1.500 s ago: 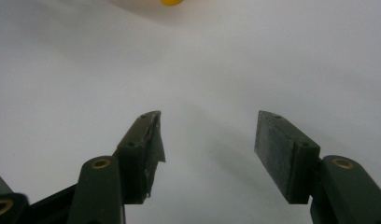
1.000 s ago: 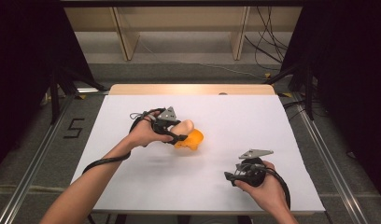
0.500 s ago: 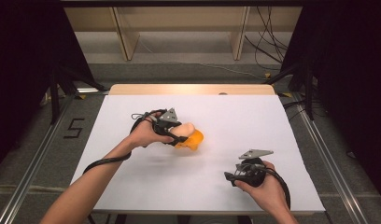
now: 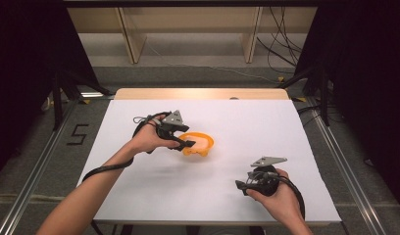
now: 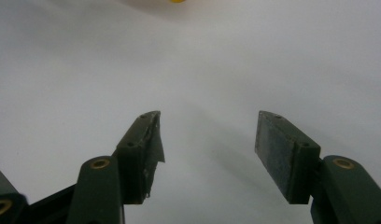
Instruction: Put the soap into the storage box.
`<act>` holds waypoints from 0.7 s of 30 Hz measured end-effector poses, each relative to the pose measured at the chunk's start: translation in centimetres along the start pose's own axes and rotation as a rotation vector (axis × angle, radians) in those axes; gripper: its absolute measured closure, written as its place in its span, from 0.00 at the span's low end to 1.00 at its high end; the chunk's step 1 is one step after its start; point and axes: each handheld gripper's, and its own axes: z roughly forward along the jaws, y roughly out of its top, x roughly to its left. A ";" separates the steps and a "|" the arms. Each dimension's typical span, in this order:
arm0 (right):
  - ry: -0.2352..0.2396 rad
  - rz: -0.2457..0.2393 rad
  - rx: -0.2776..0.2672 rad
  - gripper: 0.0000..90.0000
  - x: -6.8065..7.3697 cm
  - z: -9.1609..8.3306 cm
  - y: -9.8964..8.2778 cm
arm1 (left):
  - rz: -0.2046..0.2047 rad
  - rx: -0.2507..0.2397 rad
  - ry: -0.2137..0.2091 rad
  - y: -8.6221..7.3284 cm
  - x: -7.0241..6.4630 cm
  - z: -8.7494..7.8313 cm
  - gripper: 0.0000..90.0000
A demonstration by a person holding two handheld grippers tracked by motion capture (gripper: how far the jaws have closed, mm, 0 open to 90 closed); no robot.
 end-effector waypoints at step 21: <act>-0.007 -0.007 -0.013 0.46 0.0 0.1 0.0 | -0.116 -0.034 0.142 -2.6 -2.3 -7.0 0.38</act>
